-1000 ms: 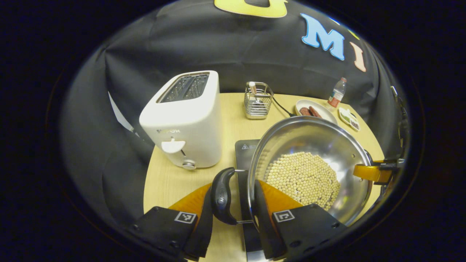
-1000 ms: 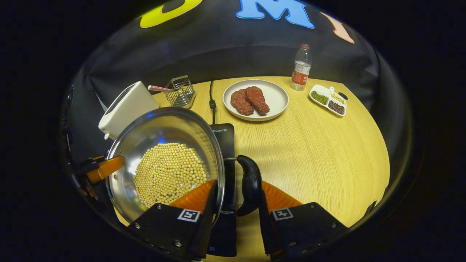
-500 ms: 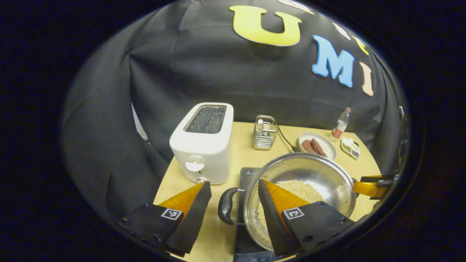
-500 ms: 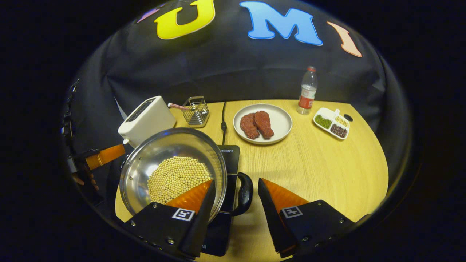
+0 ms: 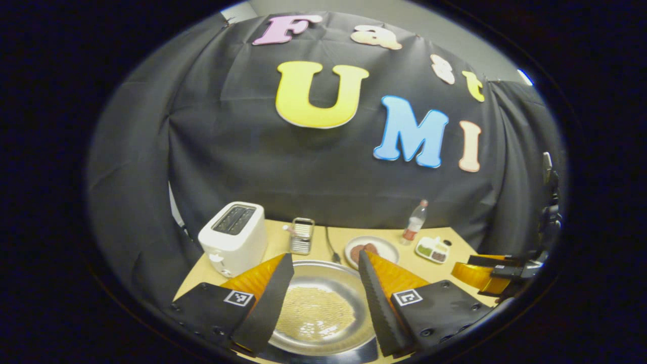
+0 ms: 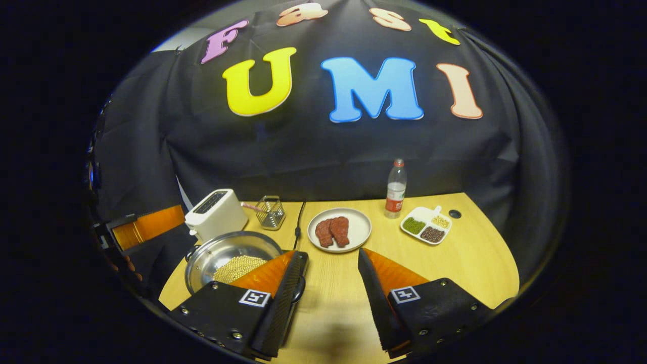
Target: First push the handle of the pot to place it horizontally, then grasp the pot with both hands and set it on the induction cooktop.
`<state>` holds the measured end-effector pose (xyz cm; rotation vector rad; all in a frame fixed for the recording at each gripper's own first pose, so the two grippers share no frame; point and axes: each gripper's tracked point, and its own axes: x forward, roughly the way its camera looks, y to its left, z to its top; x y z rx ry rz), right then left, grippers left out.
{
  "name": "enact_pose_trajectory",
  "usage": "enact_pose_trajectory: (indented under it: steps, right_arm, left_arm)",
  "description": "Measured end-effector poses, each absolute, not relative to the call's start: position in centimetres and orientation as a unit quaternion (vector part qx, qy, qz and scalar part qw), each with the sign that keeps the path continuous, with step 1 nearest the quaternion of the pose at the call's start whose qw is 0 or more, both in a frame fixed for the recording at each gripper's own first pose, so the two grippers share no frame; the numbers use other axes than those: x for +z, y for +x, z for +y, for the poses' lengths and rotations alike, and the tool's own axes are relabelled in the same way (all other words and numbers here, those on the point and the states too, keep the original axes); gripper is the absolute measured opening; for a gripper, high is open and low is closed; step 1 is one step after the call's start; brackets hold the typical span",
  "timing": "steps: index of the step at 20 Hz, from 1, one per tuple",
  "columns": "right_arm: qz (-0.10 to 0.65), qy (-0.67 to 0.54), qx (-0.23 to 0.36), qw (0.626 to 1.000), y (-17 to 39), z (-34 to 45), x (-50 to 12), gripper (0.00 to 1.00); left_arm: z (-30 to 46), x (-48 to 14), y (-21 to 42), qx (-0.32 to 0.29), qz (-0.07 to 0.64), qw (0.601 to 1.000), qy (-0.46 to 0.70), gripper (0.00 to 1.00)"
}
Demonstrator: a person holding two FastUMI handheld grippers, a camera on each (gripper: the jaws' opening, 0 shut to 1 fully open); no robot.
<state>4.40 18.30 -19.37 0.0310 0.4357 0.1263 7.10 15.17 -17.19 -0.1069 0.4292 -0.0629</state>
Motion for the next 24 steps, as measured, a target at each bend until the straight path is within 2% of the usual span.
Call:
enact_pose_trajectory:
  steps: [4,9,11,13,14,16,18,20,24]
  right_arm:
    - [0.154,0.008,0.039,0.987,3.7,12.7,-11.9,0.71]
    - [0.094,0.024,0.02,0.995,1.7,7.2,-5.5,0.71]
    - [0.078,0.024,0.026,0.996,0.8,5.9,-3.6,0.78]
    - [0.067,0.023,0.024,0.997,0.3,4.2,-2.4,1.0]
    - [0.062,0.026,0.024,0.997,-0.2,3.9,-1.8,1.0]
    - [0.057,0.033,0.025,0.997,-0.8,2.8,-1.4,1.0]
    - [0.055,0.039,0.027,0.997,-1.5,1.4,-0.9,1.0]
    - [0.051,0.039,0.028,0.998,-2.0,0.4,-0.6,1.0]
    - [0.047,0.04,0.012,0.998,-2.7,-0.9,-0.1,1.0]
  left_arm:
    - [8.7,-11.3,4.8,-0.041,0.154,0.986,-0.049,0.85]
    - [3.6,-3.1,2.6,-0.031,0.07,0.997,-0.032,0.85]
    - [2.8,-0.7,1.8,-0.019,0.041,0.999,-0.014,0.83]
    - [0.9,0.4,0.8,-0.017,0.032,0.999,-0.01,0.93]
    - [0.5,0.6,0.3,-0.014,0.031,0.999,-0.01,0.98]
    - [-0.5,0.6,-0.3,-0.012,0.036,0.999,-0.008,0.95]
    - [-1.1,0.5,-1.1,-0.007,0.039,0.999,-0.003,0.99]
    - [-1.6,0.3,-1.5,-0.001,0.041,0.999,0.001,0.95]
    - [-2.2,0.2,-2.1,-0.012,0.046,0.999,-0.006,0.97]
